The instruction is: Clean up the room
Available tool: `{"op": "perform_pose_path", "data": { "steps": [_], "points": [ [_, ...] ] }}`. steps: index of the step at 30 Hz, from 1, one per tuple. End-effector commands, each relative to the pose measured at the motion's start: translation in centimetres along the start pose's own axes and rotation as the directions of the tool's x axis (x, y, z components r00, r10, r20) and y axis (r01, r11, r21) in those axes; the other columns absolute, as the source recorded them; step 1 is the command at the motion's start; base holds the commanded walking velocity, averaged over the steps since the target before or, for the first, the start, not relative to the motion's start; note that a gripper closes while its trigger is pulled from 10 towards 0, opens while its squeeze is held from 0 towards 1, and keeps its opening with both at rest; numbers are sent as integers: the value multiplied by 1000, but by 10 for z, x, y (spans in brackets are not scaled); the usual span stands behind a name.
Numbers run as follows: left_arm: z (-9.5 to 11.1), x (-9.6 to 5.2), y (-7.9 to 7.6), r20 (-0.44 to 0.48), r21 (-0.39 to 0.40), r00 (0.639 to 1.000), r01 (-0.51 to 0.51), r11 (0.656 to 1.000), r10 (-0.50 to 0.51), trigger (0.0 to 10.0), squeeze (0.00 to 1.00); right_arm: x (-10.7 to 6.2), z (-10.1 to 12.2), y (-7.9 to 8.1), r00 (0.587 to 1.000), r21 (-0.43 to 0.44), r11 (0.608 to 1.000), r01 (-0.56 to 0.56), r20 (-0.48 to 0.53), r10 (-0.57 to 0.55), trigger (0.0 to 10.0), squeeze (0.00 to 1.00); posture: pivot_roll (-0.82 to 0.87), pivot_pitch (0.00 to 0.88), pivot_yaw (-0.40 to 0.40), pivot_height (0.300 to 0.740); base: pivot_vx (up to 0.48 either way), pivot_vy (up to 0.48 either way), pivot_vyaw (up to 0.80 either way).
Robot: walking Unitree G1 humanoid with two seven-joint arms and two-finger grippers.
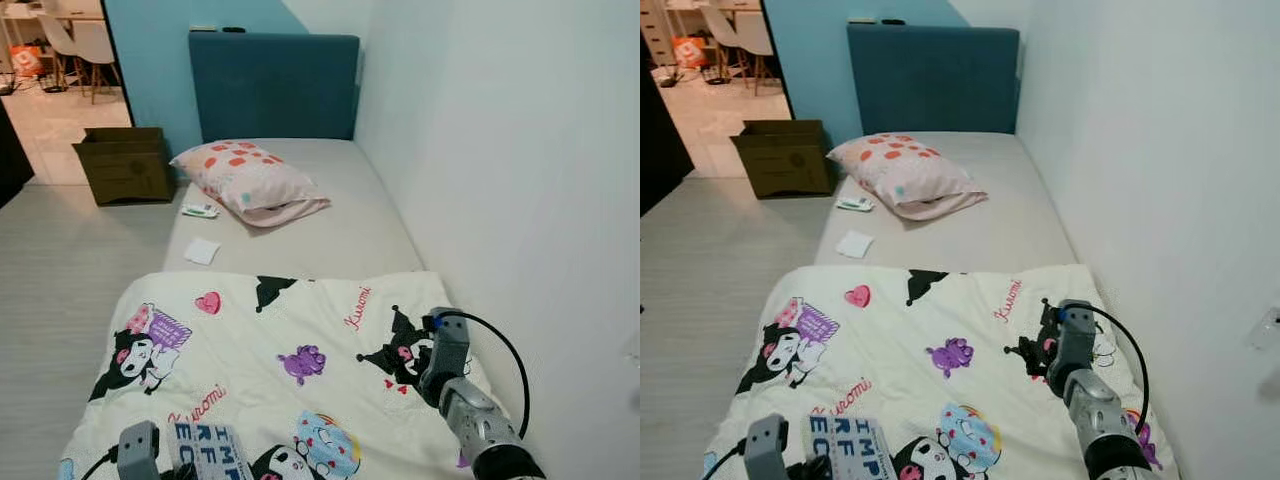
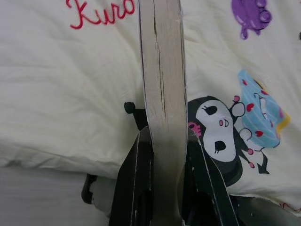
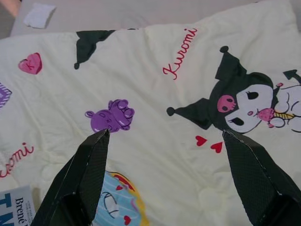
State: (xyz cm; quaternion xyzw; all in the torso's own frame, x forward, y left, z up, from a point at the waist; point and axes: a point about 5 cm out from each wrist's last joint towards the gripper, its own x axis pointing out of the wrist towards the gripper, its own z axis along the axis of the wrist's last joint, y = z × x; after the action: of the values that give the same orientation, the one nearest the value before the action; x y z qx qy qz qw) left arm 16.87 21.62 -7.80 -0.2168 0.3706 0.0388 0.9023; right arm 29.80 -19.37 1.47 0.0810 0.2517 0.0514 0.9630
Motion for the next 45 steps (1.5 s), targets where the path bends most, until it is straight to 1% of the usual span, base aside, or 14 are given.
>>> {"op": "perform_pose_path", "data": {
  "steps": [1,5,7,9,11,12,14,15,17,19,22,31,38,45],
  "points": [
    [-11,-4,6,-48,-3,998,-38,999,38,10000,0,-1,-7,-2,1000,-24,1000,9,-26,-10,10000,0,82,2,-76,739,0,0,0],
    [-25,-8,9,-111,1,990,-86,996,85,10000,0,-7,-45,-5,982,-92,995,33,-182,-49,10000,0,80,0,-89,739,0,0,0],
    [-27,-8,11,-131,9,984,-119,993,119,10000,0,-16,-76,-4,949,-126,991,46,-304,-82,10000,0,86,0,-96,739,0,0,0],
    [-26,-8,13,-140,13,979,-144,989,145,10000,0,-24,-98,0,917,-132,990,47,-386,-95,10000,0,95,0,-100,739,0,0,0],
    [-25,-8,14,-145,12,976,-163,987,163,10000,0,-30,-114,5,894,-135,990,34,-438,-91,10000,0,103,0,-104,739,0,0,0],
    [-25,-8,14,-145,12,976,-163,987,163,10000,0,-30,-114,5,894,-135,990,34,-438,-91,10000,0,103,0,-104,739,0,0,0],
    [-21,-6,13,-151,24,973,-173,985,175,10000,0,-37,-131,15,870,-131,991,12,-487,-75,10000,0,110,0,-106,739,-124,0,0],
    [-21,-6,13,-151,24,973,-173,985,175,10000,0,-37,-131,15,870,-131,991,12,-487,-75,10000,0,110,0,-106,739,-247,0,0],
    [-16,-2,10,-147,41,974,-167,985,171,10000,0,-42,-145,27,850,-121,992,-29,-525,-39,10000,0,112,0,-104,739,-277,0,0],
    [-14,0,6,-147,54,975,-158,986,164,10000,0,-48,-155,34,833,-148,985,-92,-554,-6,10000,0,118,0,-103,739,-307,0,0],
    [-14,1,5,-149,58,975,-156,986,163,10000,0,-49,-157,35,827,-158,982,-107,-563,-1,10000,0,118,0,-104,739,-331,0,0],
    [-20,1,1,-176,79,970,-156,985,167,10000,0,-59,-165,22,806,-145,988,-51,-591,-45,10000,0,116,0,-96,739,-383,0,0],
    [-23,1,0,-185,82,969,-152,985,164,10000,0,-62,-170,23,800,-119,991,-64,-599,-20,10000,0,111,0,-89,739,-365,0,0],
    [-23,1,0,-179,72,970,-155,985,165,10000,0,-64,-172,24,795,-116,989,-92,-607,3,10000,0,109,0,-88,739,0,0,0]
  ]
}}
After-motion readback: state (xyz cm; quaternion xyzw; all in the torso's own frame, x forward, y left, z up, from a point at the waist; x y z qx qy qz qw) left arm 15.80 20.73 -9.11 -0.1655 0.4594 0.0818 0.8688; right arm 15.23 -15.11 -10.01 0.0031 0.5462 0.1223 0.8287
